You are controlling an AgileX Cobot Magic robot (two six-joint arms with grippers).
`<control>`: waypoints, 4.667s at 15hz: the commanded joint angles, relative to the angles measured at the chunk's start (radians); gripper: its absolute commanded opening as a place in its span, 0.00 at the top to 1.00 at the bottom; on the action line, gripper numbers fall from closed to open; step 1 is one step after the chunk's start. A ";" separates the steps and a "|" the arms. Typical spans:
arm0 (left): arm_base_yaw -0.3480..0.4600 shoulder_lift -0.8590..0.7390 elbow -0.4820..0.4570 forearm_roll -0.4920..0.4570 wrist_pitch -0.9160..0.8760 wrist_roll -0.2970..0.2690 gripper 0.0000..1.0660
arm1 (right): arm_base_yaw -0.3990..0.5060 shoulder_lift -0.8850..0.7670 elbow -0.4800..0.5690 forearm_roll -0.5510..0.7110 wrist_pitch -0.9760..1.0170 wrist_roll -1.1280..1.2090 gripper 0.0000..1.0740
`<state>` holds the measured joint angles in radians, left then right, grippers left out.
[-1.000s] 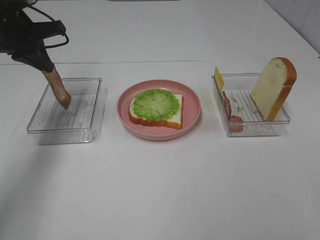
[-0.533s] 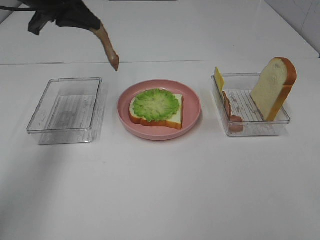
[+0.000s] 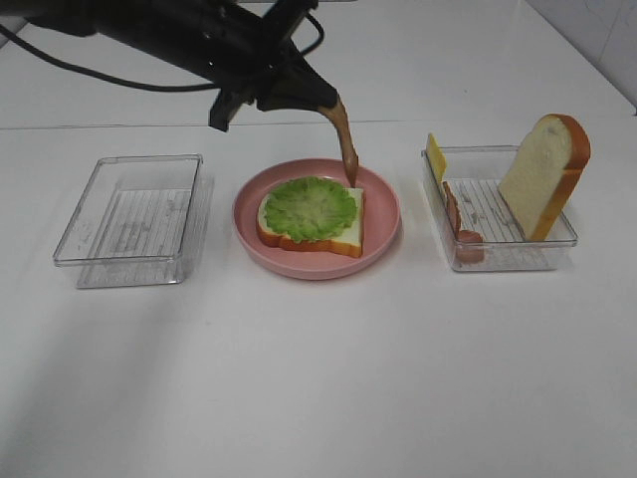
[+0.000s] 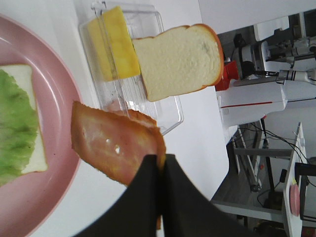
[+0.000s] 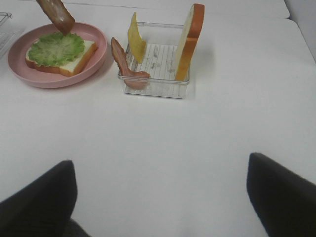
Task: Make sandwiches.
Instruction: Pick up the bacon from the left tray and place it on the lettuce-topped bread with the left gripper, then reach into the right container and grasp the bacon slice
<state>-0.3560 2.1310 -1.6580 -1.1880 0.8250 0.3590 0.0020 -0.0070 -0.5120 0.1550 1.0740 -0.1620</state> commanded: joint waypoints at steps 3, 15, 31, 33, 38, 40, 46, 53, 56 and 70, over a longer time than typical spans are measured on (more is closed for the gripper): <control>-0.022 0.104 -0.006 -0.094 -0.050 0.100 1.00 | -0.002 -0.012 0.005 0.001 -0.007 -0.006 0.19; 0.054 0.132 -0.007 0.087 -0.014 0.103 0.98 | -0.002 -0.012 0.005 0.001 -0.007 -0.006 0.19; 0.054 -0.265 -0.005 0.871 0.098 -0.314 0.32 | -0.002 -0.012 0.005 0.001 -0.007 -0.006 0.19; 0.054 -0.350 -0.005 0.926 0.204 -0.328 0.32 | -0.002 -0.012 0.005 0.001 -0.007 -0.006 0.19; 0.054 -0.553 -0.004 1.075 0.387 -0.412 0.32 | -0.002 -0.012 0.005 0.001 -0.007 -0.006 0.19; 0.053 -0.635 0.012 1.142 0.456 -0.443 0.32 | -0.002 -0.012 0.005 0.001 -0.007 -0.006 0.19; 0.053 -0.957 0.388 1.156 0.387 -0.446 0.32 | -0.002 -0.012 0.005 0.001 -0.007 -0.006 0.19; 0.053 -1.493 0.863 1.142 0.260 -0.446 0.32 | -0.002 -0.012 0.005 0.001 -0.007 -0.006 0.19; 0.053 -1.775 1.002 1.142 0.232 -0.420 0.32 | -0.002 -0.012 0.005 0.001 -0.007 -0.006 0.19; 0.054 -2.157 1.158 1.134 0.215 -0.334 0.32 | -0.002 0.073 -0.018 0.023 -0.070 0.029 0.19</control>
<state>-0.3000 -0.0060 -0.5050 -0.0470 1.0550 0.0210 0.0020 0.0590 -0.5200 0.1780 1.0300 -0.1410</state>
